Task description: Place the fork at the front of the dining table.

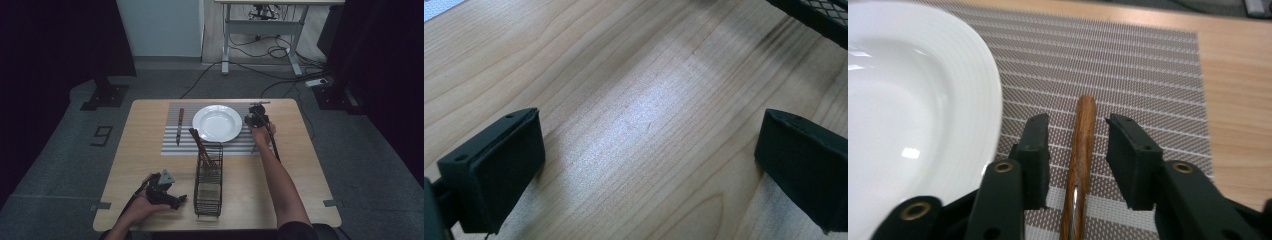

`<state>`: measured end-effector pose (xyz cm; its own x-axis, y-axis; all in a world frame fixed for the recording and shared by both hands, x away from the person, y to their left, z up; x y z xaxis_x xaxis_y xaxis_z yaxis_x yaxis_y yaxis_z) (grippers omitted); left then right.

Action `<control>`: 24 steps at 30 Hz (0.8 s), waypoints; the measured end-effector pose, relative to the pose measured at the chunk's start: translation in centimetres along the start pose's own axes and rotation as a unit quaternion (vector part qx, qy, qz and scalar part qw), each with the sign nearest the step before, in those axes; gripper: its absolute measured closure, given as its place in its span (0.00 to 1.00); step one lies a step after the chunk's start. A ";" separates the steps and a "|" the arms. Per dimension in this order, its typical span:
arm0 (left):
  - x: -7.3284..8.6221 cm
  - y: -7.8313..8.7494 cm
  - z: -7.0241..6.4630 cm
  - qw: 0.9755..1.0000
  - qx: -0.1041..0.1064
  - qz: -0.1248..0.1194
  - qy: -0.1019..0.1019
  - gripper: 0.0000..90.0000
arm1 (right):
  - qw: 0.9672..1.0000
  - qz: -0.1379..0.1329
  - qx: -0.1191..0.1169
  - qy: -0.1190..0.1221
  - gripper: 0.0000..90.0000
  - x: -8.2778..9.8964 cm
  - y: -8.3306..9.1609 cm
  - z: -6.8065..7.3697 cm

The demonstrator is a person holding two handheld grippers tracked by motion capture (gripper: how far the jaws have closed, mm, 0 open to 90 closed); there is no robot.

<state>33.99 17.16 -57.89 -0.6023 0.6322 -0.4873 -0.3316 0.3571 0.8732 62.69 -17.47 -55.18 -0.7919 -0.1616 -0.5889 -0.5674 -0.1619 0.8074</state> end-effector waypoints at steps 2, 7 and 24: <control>0.0 0.0 0.0 1.000 0.000 0.000 0.000 0.00 | 1.000 0.001 -0.012 0.003 0.63 0.0 0.7 0.0; 0.0 0.0 0.0 1.000 0.001 0.000 -0.001 0.00 | 1.000 -0.013 -0.020 0.010 0.64 0.8 2.6 0.1; 0.0 0.0 -0.1 1.000 0.001 0.000 -0.001 0.00 | 0.998 0.053 -0.019 0.013 0.86 4.2 1.2 0.0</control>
<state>33.92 17.12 -57.89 -0.6007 0.6333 -0.4880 -0.3306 0.3590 0.8728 58.69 -18.38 -56.68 -0.8404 -0.2052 -0.5016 -0.4716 -0.1791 0.8634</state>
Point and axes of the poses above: each handheld gripper's, and its own axes: y roughly backward along the jaws, x roughly out of its underside, z roughly to its left, the point moved 4 cm from there along -y, roughly forward along the jaws, and after that the axes turned 12 degrees about z, right-handed, at the moved point
